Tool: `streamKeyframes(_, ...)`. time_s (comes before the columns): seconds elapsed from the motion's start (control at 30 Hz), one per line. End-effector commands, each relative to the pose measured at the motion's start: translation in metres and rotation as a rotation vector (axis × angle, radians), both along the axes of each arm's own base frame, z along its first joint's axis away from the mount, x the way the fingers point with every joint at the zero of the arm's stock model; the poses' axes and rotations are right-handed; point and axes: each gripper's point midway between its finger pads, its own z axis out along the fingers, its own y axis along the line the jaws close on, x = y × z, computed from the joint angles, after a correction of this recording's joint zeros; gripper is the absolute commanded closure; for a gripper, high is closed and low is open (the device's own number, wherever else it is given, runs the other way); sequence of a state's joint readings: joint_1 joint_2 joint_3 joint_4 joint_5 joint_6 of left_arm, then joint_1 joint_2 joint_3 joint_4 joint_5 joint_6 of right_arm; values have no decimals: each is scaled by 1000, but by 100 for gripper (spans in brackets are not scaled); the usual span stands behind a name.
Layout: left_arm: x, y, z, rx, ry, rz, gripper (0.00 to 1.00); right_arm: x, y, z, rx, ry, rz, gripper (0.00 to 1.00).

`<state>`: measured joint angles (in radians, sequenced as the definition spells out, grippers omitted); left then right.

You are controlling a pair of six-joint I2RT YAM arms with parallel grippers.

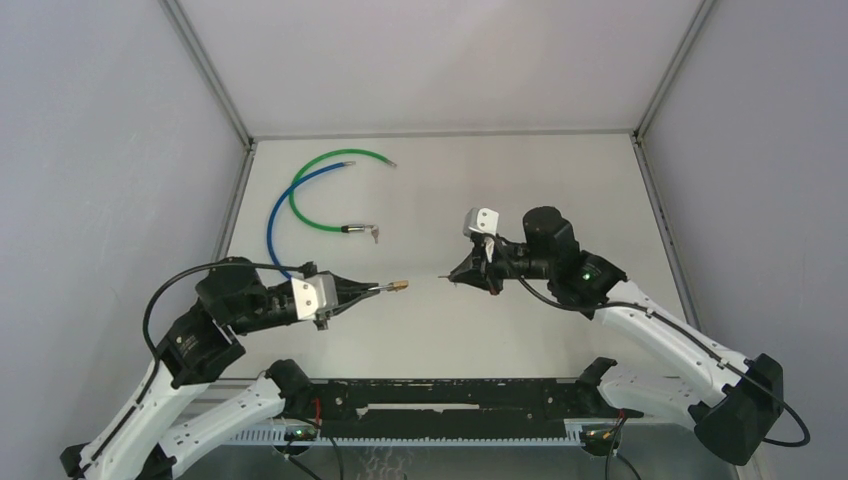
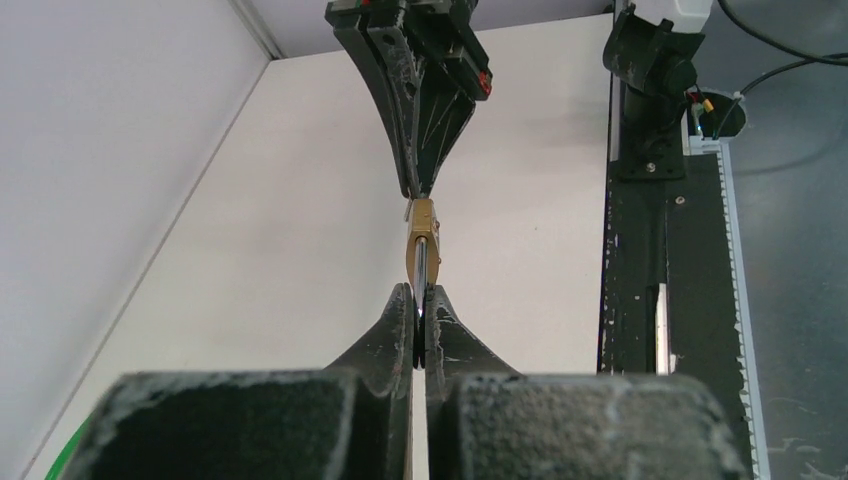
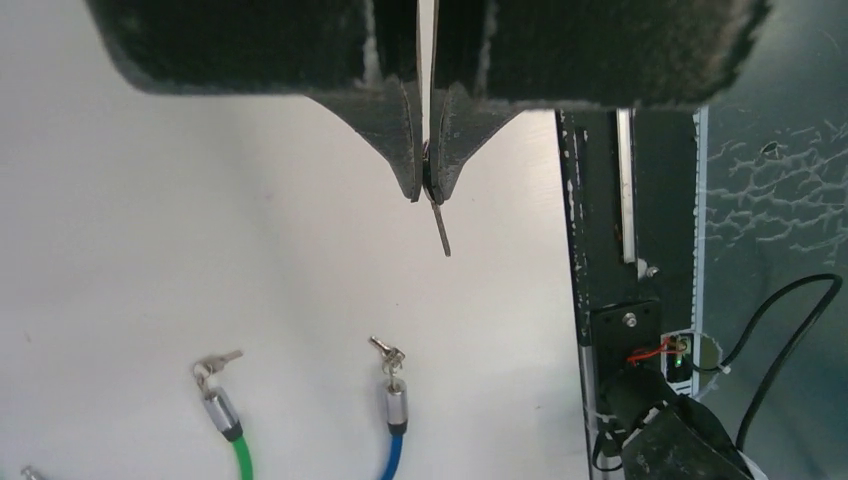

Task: Lock with the key
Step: Lock the lock, then place the key at the center of the board.

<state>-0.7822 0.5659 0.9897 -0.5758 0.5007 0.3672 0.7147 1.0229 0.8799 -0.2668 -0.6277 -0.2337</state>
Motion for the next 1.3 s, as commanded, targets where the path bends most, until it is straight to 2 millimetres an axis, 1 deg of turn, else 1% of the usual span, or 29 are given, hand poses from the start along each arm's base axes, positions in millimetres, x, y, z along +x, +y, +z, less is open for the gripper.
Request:
streamKeyframes(0.0, 4, 6, 13, -14, -55, 33, 100, 17, -9, 13, 34, 2, -91, 100)
streamKeyframes(0.1, 7, 4, 10, -38, -30, 50, 100, 37, -19, 10, 85, 138, -197, 100)
streamKeyframes(0.13, 9, 3, 8, -48, -16, 59, 100, 47, -24, 6, 96, 188, -247, 100)
streamKeyframes(0.2, 14, 2, 2, -62, 24, 90, 100, 71, -40, -9, 112, 326, -412, 100)
streamKeyframes(0.27, 17, 0, -4, -78, 68, 116, 100, 99, -65, -36, 100, 469, -606, 100)
streamKeyframes(0.33, 17, -2, -10, -91, 110, 120, 100, 118, -92, -62, 118, 623, -753, 100)
streamKeyframes(0.4, 16, -4, -15, -94, 143, 116, 100, 135, -118, -79, 177, 746, -844, 100)
streamKeyframes(0.47, 16, -4, -20, -92, 159, 120, 100, 151, -146, -101, 199, 808, -949, 100)
streamKeyframes(0.6, 17, -4, -22, -90, 167, 130, 100, 173, -185, -132, 230, 898, -1089, 100)
streamKeyframes(0.7, 17, -4, -22, -91, 164, 130, 100, 182, -209, -154, 248, 965, -1180, 100)
streamKeyframes(0.77, 18, -3, -22, -92, 161, 131, 100, 183, -220, -167, 260, 1016, -1219, 100)
streamKeyframes(0.97, 20, -3, -24, -92, 161, 141, 100, 176, -246, -206, 226, 1147, -1334, 100)
streamKeyframes(1.03, 20, -3, -23, -93, 159, 140, 100, 173, -251, -215, 212, 1171, -1356, 100)
streamKeyframes(1.17, 21, -4, -24, -94, 159, 141, 100, 171, -259, -219, 189, 1161, -1394, 100)
streamKeyframes(1.2, 21, -4, -24, -94, 159, 142, 100, 171, -261, -219, 189, 1161, -1400, 94)
streamKeyframes(1.27, 21, -4, -24, -96, 159, 141, 100, 170, -266, -218, 169, 1156, -1427, 75)
